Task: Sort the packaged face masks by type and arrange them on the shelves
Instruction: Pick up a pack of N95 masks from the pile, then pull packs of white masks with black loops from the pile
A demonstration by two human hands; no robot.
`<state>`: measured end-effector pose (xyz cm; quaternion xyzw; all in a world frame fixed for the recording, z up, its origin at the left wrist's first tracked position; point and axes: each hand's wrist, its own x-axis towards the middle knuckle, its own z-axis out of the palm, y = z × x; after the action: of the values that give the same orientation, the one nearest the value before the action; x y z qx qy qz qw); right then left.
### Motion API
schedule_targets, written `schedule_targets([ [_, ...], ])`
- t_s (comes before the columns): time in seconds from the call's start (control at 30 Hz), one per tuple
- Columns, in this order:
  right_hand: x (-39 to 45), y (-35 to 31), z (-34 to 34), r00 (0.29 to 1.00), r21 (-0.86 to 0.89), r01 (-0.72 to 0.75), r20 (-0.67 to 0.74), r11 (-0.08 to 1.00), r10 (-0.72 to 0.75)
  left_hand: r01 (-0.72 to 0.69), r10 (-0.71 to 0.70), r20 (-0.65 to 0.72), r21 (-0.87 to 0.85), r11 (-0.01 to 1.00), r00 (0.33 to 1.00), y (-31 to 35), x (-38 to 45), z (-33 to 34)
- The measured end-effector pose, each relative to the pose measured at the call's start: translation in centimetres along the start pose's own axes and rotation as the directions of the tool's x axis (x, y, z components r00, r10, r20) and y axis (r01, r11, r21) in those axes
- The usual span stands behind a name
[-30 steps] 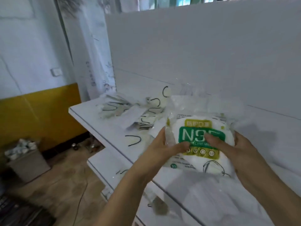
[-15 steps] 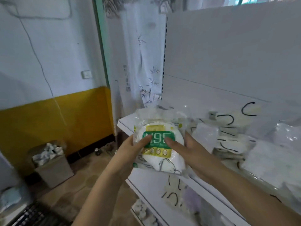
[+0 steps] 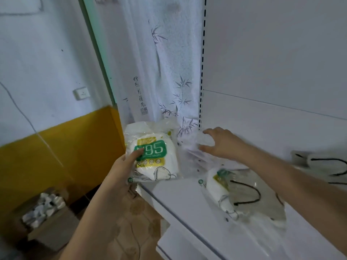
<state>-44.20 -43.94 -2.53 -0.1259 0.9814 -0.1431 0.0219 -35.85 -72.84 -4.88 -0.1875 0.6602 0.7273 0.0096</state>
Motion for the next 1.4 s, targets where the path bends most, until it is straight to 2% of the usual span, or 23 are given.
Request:
schedule_targets([
  [0.1,5.3,-0.5,1.5,0.999,-0.106,-0.011,0.036,0.994,0.015,0.006,-0.006,0.026,0.006,1.0,1.0,0.9,4.9,-0.3],
  [0.2,8.6,-0.6,3.7,0.986,-0.243,0.029,0.167,0.97,0.012,0.061,-0.062,0.08,0.009,0.998,0.995,0.6,8.8,0.1],
  [0.27,9.8,-0.4,4.5,0.968,-0.248,0.017,0.246,0.969,0.046,0.095,-0.096,0.134,0.013,0.995,0.986,0.6,11.4,0.8],
  [0.33,10.0,0.0,4.6,0.962,-0.25,0.017,0.269,0.968,0.052,0.112,-0.113,0.206,0.017,0.994,0.972,1.0,14.0,1.8],
  [0.43,8.0,0.4,4.2,0.956,-0.21,0.031,0.293,0.977,0.032,0.125,-0.127,0.305,0.025,0.992,0.944,1.5,16.8,3.6],
  [0.5,5.2,0.7,3.8,0.932,-0.169,-0.011,0.354,0.986,0.071,0.108,-0.129,0.369,0.078,0.991,0.92,1.5,18.0,5.0],
  [0.63,-0.1,0.5,1.7,0.879,0.012,-0.225,0.433,0.974,0.198,-0.061,-0.053,0.493,0.212,0.975,0.868,1.9,19.9,8.3],
  [0.73,-1.9,-0.3,0.3,0.842,0.054,-0.368,0.443,0.928,0.308,-0.125,-0.058,0.572,0.275,0.953,0.818,1.6,20.3,10.4],
  [0.8,-2.0,-1.1,0.2,0.866,0.147,-0.433,0.341,0.889,0.365,-0.173,-0.051,0.572,0.33,0.928,0.819,1.3,20.4,11.5],
  [0.87,-1.0,-1.3,0.4,0.885,0.234,-0.465,0.111,0.854,0.452,-0.235,-0.008,0.553,0.366,0.9,0.833,1.0,20.3,12.5],
  [0.9,0.0,-1.1,0.7,0.861,0.272,-0.495,0.023,0.825,0.509,-0.286,0.031,0.566,0.368,0.884,0.824,1.0,20.1,12.9],
  [0.93,1.1,-0.9,1.1,0.817,0.338,-0.544,0.006,0.768,0.576,-0.332,0.069,0.581,0.361,0.871,0.811,0.8,19.9,13.5],
  [1.0,3.6,-1.2,1.8,0.758,0.534,-0.599,0.138,0.596,0.638,-0.332,0.074,0.611,0.321,0.887,0.788,0.8,19.6,14.1],
  [1.03,4.6,-1.4,1.9,0.757,0.639,-0.581,0.197,0.504,0.623,-0.264,0.024,0.627,0.293,0.919,0.779,1.0,19.6,14.5],
  [1.07,5.2,-1.5,1.8,0.767,0.716,-0.539,0.199,0.444,0.61,-0.183,-0.027,0.633,0.264,0.947,0.773,1.1,19.7,14.7],
  [1.1,5.4,-1.4,1.6,0.783,0.757,-0.49,0.163,0.433,0.6,-0.149,-0.055,0.633,0.263,0.953,0.772,1.1,20.1,14.9],
  [1.17,5.2,-0.7,1.6,0.789,0.748,-0.458,0.094,0.48,0.607,-0.258,-0.042,0.632,0.376,0.89,0.774,1.5,20.8,14.9],
  [1.23,4.5,0.1,1.9,0.774,0.496,-0.568,0.049,0.657,0.632,-0.367,-0.038,0.614,0.52,0.771,0.788,1.7,21.4,14.7],
  [1.3,3.7,0.9,2.2,0.784,0.266,-0.588,-0.047,0.764,0.62,-0.409,-0.039,0.612,0.574,0.71,0.79,2.0,21.5,14.5],
  [1.37,2.5,0.9,1.4,0.801,0.236,-0.56,-0.091,0.794,0.592,-0.452,0.048,0.583,0.574,0.683,0.811,2.3,21.5,14.4],
  [1.4,1.6,0.8,0.7,0.82,0.17,-0.556,-0.045,0.813,0.57,-0.502,0.149,0.563,0.548,0.669,0.813,2.4,21.4,14.2],
])
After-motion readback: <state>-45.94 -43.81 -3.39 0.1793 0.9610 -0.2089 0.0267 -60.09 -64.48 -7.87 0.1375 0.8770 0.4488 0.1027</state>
